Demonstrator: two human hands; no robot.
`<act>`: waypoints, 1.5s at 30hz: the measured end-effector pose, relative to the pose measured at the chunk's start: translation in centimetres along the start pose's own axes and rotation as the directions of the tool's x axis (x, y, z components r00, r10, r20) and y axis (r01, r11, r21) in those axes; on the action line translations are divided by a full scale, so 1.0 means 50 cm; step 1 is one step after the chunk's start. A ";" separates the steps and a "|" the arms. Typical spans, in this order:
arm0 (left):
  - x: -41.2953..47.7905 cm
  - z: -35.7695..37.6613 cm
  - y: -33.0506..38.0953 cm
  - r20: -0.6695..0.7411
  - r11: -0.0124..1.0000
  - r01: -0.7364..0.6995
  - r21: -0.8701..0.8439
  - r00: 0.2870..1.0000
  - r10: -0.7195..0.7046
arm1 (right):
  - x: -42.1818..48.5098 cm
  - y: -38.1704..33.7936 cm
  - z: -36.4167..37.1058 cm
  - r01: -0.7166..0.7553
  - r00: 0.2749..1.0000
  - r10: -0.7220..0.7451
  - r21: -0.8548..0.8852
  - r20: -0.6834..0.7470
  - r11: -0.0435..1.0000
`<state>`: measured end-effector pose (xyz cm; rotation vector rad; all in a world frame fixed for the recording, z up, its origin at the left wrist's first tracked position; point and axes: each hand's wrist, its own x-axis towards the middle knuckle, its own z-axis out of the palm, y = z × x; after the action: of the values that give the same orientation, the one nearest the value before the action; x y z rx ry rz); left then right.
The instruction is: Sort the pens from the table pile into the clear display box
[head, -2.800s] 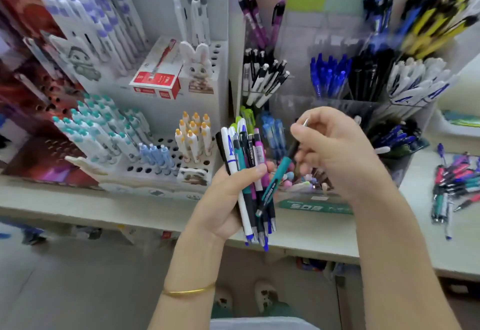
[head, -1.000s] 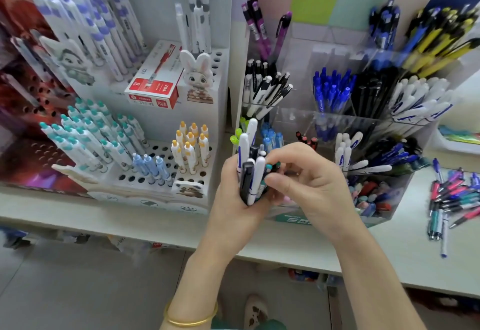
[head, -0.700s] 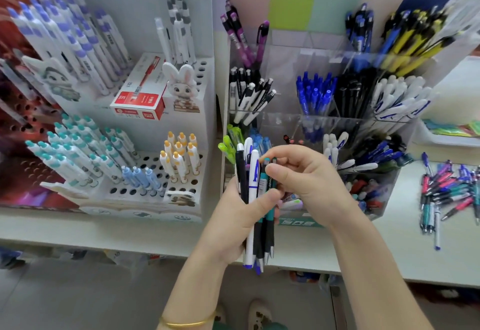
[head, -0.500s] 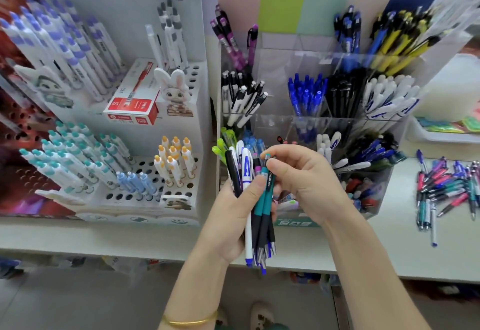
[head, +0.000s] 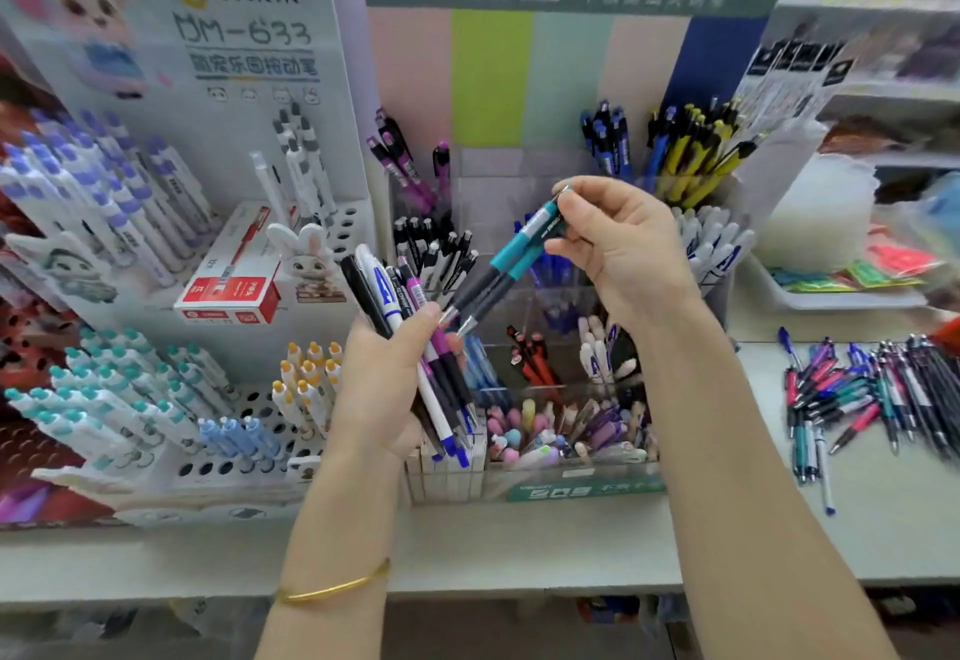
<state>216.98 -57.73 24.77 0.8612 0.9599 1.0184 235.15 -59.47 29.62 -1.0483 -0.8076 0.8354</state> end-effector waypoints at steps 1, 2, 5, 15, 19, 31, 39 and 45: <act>0.010 0.003 0.008 0.012 1.000 -0.003 -0.008 1.000 0.003 | 0.017 -0.012 0.001 0.060 0.997 -0.060 -0.006 -0.052 0.998; 0.019 0.008 0.017 0.029 1.000 -0.005 -0.013 1.000 0.005 | 0.033 -0.024 0.004 0.123 0.987 -0.125 -0.032 -0.098 0.992; 0.042 0.030 0.038 0.082 1.000 -0.030 -0.008 0.996 0.030 | 0.079 -0.054 0.022 0.295 0.926 -0.321 -0.147 -0.198 0.944; 0.066 0.083 0.069 0.243 0.997 -0.049 -0.062 0.968 0.062 | 0.160 -0.098 0.078 0.550 0.749 -0.640 -0.697 0.169 0.460; 0.057 0.085 0.069 0.261 0.997 -0.046 -0.064 0.963 0.061 | 0.187 -0.073 0.101 0.453 0.869 -0.381 -0.817 0.316 0.356; 0.008 0.073 0.050 0.298 0.989 -0.079 -0.122 0.948 0.113 | 0.044 -0.071 0.081 0.313 0.950 -0.180 -0.724 0.257 0.615; -0.005 0.049 0.028 0.296 0.977 0.023 -0.213 0.954 0.042 | -0.008 -0.030 0.077 0.057 0.976 0.062 -0.516 0.209 0.854; 0.007 0.023 0.008 0.315 0.929 0.143 -0.342 0.949 -0.030 | -0.008 -0.027 0.098 -0.014 0.979 0.096 -0.410 0.181 0.912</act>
<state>218.02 -57.43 25.45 0.6354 0.5200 0.9148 230.93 -58.24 32.25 -1.3754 -1.1603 0.8472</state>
